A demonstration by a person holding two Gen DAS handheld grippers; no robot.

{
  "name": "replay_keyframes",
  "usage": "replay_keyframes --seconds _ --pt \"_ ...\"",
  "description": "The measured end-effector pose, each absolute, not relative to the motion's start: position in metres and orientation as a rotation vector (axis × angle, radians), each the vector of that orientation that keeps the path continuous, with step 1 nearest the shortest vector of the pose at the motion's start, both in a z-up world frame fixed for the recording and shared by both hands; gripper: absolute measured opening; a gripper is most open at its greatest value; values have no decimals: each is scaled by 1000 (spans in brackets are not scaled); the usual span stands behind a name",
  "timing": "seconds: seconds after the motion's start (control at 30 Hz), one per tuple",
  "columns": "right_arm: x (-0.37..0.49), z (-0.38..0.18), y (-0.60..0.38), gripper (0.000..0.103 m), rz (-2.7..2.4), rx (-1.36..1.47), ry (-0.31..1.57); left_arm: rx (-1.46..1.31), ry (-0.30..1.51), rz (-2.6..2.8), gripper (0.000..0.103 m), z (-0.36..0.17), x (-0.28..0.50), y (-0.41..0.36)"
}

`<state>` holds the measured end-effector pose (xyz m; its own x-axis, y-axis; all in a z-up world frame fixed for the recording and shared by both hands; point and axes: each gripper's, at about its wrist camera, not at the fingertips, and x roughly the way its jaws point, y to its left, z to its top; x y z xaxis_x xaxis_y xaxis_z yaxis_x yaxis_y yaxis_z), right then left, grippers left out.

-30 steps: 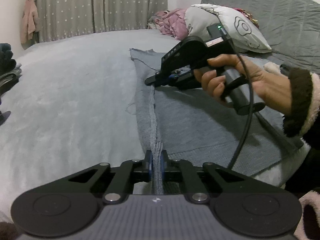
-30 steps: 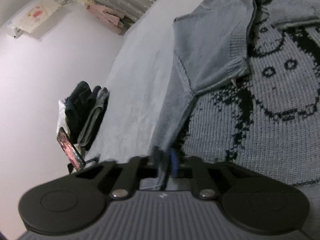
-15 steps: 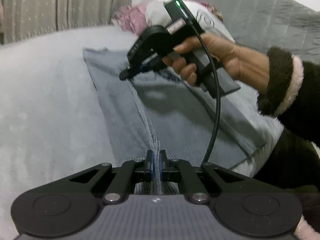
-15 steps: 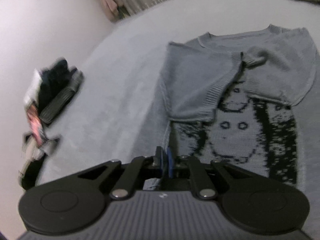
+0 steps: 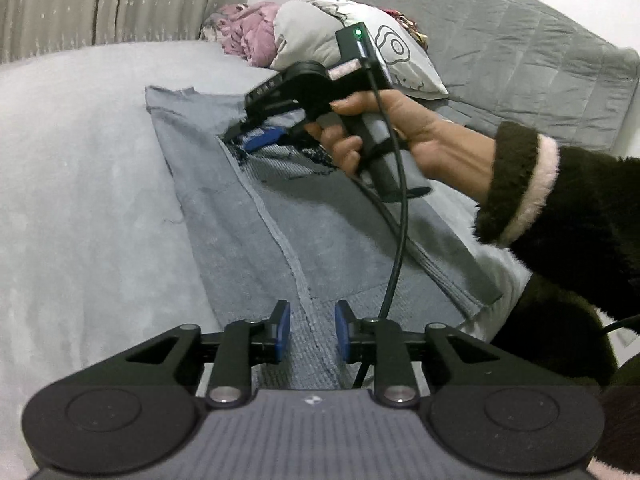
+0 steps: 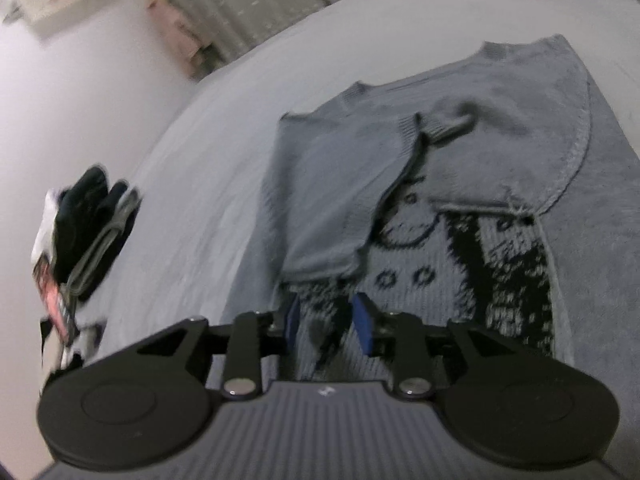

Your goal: Fold clothes

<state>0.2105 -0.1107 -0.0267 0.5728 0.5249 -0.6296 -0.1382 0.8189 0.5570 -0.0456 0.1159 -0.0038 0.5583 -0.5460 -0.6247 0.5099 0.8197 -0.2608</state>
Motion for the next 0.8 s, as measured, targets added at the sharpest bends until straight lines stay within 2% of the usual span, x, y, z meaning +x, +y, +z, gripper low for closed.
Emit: replay_keyframes --seconds 0.07,0.17,0.2,0.43,0.57,0.67,0.8 --pt "217 -28 -105 27 398 480 871 -51 771 -627 24 -6 -47 111" --pt "220 -26 -100 5 387 450 850 -55 786 -625 24 -9 -50 106" --pt "218 -22 -99 2 372 423 828 -58 787 -627 24 -10 -50 106" --pt "213 -5 -105 2 247 254 766 -63 804 -598 24 -13 -55 106" --pt "219 -14 -115 10 170 295 828 -69 808 -575 24 -11 -60 106" --pt "214 -15 -121 21 179 372 828 -94 811 -578 25 -6 -65 110" --pt "200 -5 -129 21 279 441 751 -140 795 -569 25 0 -63 119"
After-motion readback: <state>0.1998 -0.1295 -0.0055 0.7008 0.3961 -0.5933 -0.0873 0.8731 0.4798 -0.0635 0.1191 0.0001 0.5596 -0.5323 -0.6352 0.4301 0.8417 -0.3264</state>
